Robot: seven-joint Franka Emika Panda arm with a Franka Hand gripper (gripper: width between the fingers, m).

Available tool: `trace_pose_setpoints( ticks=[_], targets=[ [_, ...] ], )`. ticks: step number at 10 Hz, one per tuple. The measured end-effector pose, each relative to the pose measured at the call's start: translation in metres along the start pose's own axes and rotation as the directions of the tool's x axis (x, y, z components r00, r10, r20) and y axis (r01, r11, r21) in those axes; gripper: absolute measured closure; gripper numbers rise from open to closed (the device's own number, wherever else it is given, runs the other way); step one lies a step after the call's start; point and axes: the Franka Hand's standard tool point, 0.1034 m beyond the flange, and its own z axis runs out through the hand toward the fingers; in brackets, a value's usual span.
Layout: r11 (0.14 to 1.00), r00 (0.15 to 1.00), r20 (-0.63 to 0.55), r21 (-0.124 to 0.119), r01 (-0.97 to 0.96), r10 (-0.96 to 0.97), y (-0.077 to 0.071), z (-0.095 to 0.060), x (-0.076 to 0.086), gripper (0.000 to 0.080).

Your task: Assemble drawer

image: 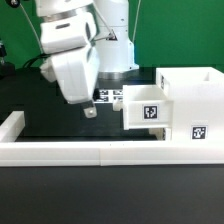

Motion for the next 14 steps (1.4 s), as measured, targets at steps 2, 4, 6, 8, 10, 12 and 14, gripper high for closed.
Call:
trace_pose_setpoints(
  ticks=[2, 4, 6, 8, 10, 12, 14],
  targets=[
    [1.0, 1.0, -0.005, 0.002, -0.026, 0.026, 0.0, 0.002, 0.013, 0.0151],
    [0.999, 0.999, -0.008, 0.007, -0.032, 0.032, -0.001, 0.005, 0.027, 0.0151],
    [0.999, 0.999, -0.009, 0.012, -0.045, 0.045, -0.001, 0.008, 0.043, 0.0151],
    [0.998, 0.998, -0.012, 0.015, -0.059, 0.059, -0.001, 0.01, 0.053, 0.0151],
    [0.997, 0.997, -0.013, 0.019, -0.074, 0.075, -0.002, 0.012, 0.064, 0.0151],
    [0.994, 0.994, -0.012, 0.023, -0.105, 0.105, -0.003, 0.014, 0.073, 0.0151],
    [0.992, 0.992, -0.012, 0.025, -0.123, 0.124, -0.003, 0.014, 0.076, 0.0151]
  ],
)
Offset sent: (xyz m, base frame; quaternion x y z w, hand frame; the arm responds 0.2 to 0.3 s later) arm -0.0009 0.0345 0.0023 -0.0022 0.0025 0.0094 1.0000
